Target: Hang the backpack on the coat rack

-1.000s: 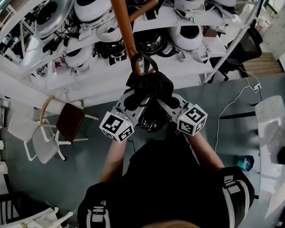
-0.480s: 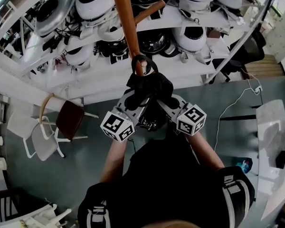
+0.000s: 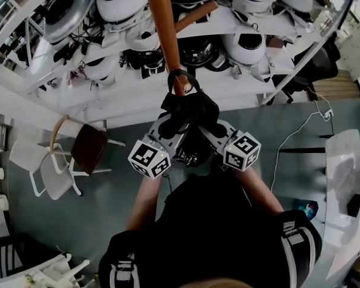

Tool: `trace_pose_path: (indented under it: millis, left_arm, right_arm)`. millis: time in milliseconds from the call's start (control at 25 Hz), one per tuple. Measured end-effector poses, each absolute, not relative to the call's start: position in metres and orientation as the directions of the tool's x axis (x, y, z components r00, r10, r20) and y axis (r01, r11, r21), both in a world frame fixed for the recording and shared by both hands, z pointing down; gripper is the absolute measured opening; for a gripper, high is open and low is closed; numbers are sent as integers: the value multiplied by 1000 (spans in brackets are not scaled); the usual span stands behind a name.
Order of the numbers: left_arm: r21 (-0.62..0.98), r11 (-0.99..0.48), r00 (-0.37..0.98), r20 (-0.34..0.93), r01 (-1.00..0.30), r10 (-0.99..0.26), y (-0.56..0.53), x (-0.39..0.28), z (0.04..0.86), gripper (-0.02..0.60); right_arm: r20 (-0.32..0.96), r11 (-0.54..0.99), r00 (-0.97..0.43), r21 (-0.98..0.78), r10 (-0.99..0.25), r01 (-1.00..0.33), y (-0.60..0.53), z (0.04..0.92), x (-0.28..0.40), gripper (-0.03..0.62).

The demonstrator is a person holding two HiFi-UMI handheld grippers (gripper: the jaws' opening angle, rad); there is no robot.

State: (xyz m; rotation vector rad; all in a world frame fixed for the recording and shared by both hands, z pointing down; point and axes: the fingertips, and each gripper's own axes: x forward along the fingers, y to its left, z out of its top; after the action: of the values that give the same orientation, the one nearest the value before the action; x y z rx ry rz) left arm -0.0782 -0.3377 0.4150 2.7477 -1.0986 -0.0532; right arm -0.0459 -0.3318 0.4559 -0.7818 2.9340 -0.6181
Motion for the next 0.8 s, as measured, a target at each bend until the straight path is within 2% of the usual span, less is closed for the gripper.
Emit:
trace_pose_path:
  millis: [800]
  left_arm:
    - [193, -685, 705, 61, -703, -706, -369, -87, 432, 104]
  right_arm:
    - [70, 783, -879, -425, -471, -453, -359, 472, -54, 54]
